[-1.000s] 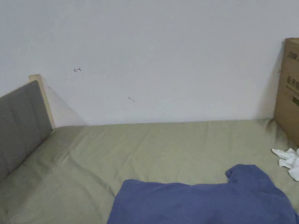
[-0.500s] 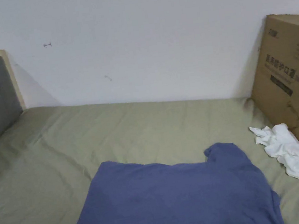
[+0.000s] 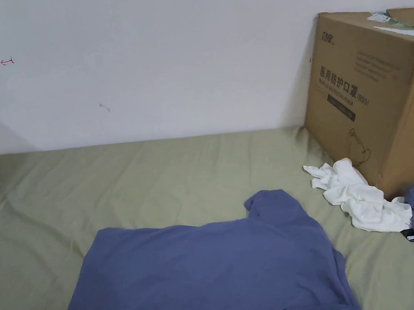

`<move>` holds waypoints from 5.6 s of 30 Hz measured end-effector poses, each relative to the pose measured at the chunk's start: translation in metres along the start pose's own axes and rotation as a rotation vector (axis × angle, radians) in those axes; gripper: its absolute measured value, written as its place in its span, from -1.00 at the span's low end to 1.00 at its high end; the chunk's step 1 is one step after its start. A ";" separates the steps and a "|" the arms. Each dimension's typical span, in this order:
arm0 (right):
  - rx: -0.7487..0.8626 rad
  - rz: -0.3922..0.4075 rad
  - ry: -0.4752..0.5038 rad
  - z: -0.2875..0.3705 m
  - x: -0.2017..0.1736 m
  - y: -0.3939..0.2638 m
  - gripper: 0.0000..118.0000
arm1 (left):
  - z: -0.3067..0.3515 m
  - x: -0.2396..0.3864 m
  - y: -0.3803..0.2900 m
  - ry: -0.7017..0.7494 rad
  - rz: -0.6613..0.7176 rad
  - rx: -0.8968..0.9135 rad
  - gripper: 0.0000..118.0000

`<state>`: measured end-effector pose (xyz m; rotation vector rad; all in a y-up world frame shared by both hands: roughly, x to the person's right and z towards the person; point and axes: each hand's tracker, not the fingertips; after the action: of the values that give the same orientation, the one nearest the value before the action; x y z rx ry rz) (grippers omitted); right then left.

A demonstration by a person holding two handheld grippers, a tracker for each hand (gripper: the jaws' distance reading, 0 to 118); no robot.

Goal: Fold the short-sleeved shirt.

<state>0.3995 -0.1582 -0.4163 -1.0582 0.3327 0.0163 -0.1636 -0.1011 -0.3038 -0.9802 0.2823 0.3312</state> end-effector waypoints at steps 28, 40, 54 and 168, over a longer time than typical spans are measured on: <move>0.177 -0.102 -0.013 -0.009 0.039 0.166 -0.91 | -0.055 0.045 0.141 0.038 0.073 0.043 -0.96; 0.120 0.219 -0.246 -0.076 -0.007 0.127 -0.89 | -0.126 0.049 0.104 0.147 0.002 0.096 0.41; 0.153 0.285 -0.374 -0.084 -0.038 0.113 -0.89 | 0.158 0.115 0.056 0.022 -0.206 0.767 0.49; -0.045 0.021 0.079 0.066 0.036 -0.062 -0.88 | 0.026 -0.007 -0.094 -0.010 -0.081 -0.087 -1.00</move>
<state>0.4619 -0.1376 -0.3440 -1.1019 0.4160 0.0006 -0.1308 -0.1279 -0.2160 -1.0718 0.2200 0.2765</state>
